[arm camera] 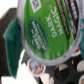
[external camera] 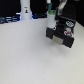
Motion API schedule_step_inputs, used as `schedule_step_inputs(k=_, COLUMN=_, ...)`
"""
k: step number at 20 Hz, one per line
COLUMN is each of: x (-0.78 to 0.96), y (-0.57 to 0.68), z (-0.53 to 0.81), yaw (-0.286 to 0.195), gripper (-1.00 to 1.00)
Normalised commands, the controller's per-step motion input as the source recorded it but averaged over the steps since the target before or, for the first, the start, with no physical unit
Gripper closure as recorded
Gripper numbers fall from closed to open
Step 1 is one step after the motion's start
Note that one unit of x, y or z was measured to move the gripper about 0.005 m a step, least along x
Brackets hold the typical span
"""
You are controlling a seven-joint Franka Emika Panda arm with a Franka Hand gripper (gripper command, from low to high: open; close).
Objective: Open the kcup holder, insert the kcup into the holder, and close the kcup holder
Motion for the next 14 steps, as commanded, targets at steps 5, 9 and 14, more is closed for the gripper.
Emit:
schedule_step_inputs(k=5, x=0.02, y=0.63, z=0.13, yaw=0.034, gripper=1.00)
schedule_step_inputs(k=9, x=0.04, y=0.62, z=0.02, yaw=0.043, gripper=1.00)
schedule_step_inputs(k=14, x=-0.03, y=0.57, z=-0.01, yaw=0.057, gripper=1.00)
